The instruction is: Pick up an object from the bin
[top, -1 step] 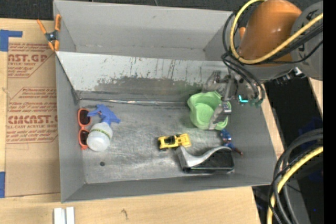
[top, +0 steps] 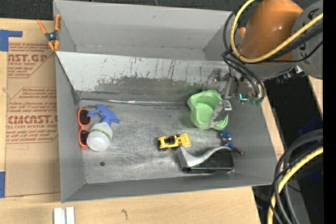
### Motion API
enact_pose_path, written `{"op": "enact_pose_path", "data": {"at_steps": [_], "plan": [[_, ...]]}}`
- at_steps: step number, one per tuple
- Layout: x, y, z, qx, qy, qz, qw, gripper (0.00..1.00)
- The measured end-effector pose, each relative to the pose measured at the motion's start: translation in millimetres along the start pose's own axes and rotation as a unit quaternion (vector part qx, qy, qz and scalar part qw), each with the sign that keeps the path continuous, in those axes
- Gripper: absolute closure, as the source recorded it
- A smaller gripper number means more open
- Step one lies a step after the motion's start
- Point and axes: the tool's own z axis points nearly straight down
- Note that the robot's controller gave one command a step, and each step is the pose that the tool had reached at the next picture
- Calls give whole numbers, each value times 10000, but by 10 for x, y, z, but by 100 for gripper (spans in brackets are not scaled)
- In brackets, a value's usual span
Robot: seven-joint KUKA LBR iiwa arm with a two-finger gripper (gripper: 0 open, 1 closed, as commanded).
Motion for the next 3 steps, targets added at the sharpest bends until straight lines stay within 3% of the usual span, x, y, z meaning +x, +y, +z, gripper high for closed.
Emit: {"op": "enact_pose_path", "data": {"at_steps": [1,2,3], "plan": [[8,-9,183,4,-36,-378,9993,0],[-55,-88,1272,-25,105,-502,9987,100],[-55,-87,1272,-25,105,-501,9987,100]]}}
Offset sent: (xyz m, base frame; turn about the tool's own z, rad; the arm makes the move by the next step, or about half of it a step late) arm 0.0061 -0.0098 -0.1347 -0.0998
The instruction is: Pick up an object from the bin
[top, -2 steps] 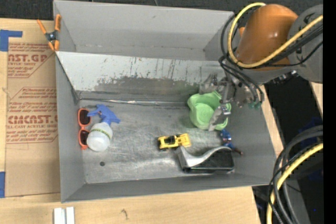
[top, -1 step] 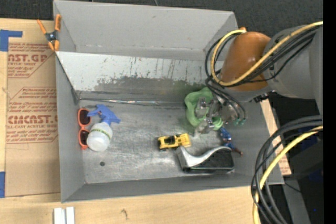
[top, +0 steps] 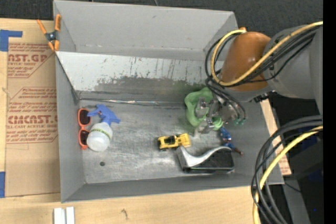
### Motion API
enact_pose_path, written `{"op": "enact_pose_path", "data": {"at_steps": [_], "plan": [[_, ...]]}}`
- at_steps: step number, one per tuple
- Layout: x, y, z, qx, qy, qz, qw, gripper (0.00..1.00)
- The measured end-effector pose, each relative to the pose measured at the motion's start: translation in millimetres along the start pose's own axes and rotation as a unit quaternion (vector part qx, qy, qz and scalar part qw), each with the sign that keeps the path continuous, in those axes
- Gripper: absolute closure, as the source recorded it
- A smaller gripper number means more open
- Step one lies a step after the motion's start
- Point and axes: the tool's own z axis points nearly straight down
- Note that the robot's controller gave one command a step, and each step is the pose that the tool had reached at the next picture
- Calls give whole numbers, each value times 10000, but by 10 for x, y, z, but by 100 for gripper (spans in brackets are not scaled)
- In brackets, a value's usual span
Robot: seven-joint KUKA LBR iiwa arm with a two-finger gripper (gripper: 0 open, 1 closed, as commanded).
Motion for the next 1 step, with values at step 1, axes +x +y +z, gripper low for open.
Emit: {"op": "enact_pose_path", "data": {"at_steps": [1], "plan": [[132,14,-1322,31,-104,-400,9991,100]]}}
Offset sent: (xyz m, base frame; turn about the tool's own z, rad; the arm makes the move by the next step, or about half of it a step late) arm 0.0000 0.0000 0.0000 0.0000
